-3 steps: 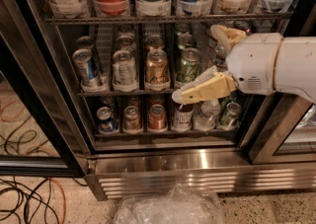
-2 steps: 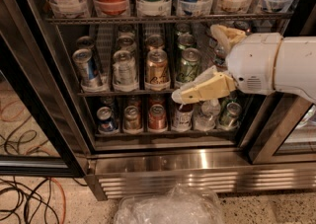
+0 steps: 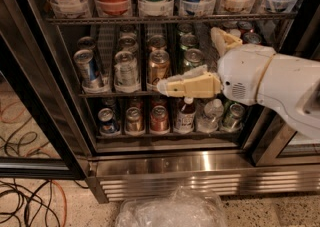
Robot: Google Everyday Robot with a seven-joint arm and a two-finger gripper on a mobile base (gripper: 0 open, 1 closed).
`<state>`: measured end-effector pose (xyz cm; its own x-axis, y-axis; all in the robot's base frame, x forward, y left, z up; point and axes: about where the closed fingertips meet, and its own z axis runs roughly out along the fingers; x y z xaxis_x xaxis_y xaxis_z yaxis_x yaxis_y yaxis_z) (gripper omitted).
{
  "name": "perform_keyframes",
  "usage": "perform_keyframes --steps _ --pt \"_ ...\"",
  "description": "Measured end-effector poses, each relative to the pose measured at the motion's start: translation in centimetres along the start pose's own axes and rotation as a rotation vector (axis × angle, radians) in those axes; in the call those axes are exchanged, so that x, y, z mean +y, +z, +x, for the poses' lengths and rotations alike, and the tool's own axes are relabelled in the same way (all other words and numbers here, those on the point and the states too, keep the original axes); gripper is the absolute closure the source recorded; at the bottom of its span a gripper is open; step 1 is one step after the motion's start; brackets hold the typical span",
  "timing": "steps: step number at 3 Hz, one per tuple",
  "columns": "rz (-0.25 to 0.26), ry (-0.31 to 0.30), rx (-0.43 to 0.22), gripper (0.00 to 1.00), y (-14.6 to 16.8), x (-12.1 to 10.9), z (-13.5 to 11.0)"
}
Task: Pick blue plastic bottle from top shelf of fridge
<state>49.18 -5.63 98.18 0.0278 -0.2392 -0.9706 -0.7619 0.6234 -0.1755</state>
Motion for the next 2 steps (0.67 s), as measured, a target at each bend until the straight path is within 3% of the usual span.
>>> perform_keyframes --steps 1,2 --pt "0.125 0.079 -0.079 0.0 0.7 -0.9 -0.1" --pt "0.239 0.147 -0.151 0.0 2.1 -0.8 -2.4"
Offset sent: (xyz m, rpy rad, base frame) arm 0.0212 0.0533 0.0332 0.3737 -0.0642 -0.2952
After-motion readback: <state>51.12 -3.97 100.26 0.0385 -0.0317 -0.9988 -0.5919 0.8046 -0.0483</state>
